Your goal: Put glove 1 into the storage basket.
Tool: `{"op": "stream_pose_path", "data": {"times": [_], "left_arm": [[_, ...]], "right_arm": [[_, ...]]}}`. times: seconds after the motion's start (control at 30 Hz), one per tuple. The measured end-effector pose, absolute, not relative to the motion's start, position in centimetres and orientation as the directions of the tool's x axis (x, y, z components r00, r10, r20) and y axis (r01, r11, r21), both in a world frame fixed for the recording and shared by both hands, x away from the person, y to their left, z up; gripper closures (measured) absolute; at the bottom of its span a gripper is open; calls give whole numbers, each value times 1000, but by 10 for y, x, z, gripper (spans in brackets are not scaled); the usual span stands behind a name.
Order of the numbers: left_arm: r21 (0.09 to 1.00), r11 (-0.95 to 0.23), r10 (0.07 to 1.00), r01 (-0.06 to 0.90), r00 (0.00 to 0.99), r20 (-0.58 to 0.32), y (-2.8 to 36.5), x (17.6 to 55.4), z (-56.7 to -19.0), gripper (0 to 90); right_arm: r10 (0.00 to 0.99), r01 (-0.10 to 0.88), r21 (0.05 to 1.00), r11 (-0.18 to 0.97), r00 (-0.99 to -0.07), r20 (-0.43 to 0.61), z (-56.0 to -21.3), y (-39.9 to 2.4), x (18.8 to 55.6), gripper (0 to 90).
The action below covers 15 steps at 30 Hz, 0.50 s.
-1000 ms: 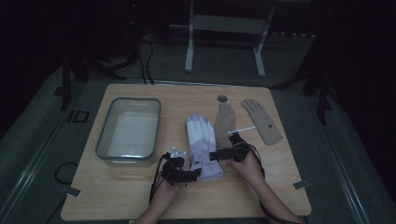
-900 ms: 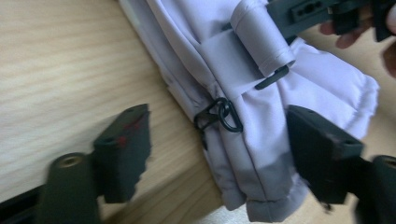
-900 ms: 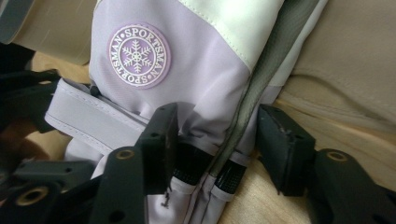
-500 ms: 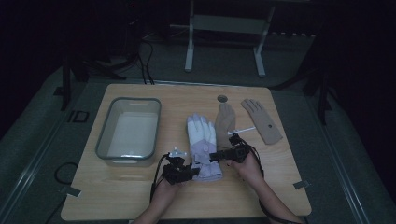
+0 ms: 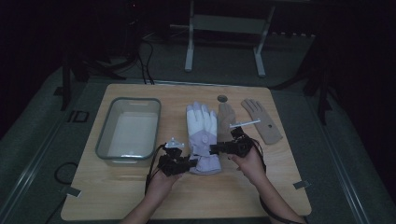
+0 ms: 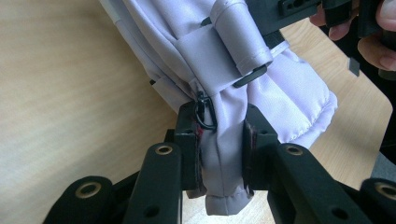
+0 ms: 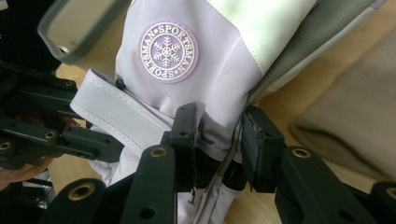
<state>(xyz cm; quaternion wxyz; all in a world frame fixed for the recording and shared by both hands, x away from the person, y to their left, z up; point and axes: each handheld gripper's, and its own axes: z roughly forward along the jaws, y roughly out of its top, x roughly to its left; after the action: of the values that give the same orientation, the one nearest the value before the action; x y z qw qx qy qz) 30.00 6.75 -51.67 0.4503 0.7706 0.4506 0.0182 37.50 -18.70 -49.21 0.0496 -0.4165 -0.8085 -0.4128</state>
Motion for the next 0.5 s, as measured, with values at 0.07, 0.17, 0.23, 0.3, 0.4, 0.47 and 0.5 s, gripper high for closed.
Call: {"op": "stream_pose_path", "data": {"times": [0.07,0.17,0.23,0.3,0.4,0.47,0.5], "left_arm": [[714,-195,709,672,600,-371,71,303,-509,727],[717,-201,710,667,603,-363,74,307,-502,728],[720,-204,711,663,606,-357,78,309,-496,728],[719,-209,709,663,609,-356,81,312,-492,729],[723,-214,714,657,610,-343,87,315,-485,729],[721,-220,716,657,611,-337,91,317,-481,729],[723,-222,719,655,610,-332,94,317,-478,729]], "right_arm": [[628,704,639,310,-656,419,-485,-185,376,686],[625,691,652,311,-666,407,-475,-182,378,688],[624,687,658,308,-668,405,-470,-179,380,688],[621,686,662,302,-668,410,-466,-176,382,688],[617,679,670,300,-674,407,-461,-171,384,688],[614,675,674,299,-677,406,-457,-167,387,689],[612,673,675,301,-680,405,-456,-164,388,689]]}}
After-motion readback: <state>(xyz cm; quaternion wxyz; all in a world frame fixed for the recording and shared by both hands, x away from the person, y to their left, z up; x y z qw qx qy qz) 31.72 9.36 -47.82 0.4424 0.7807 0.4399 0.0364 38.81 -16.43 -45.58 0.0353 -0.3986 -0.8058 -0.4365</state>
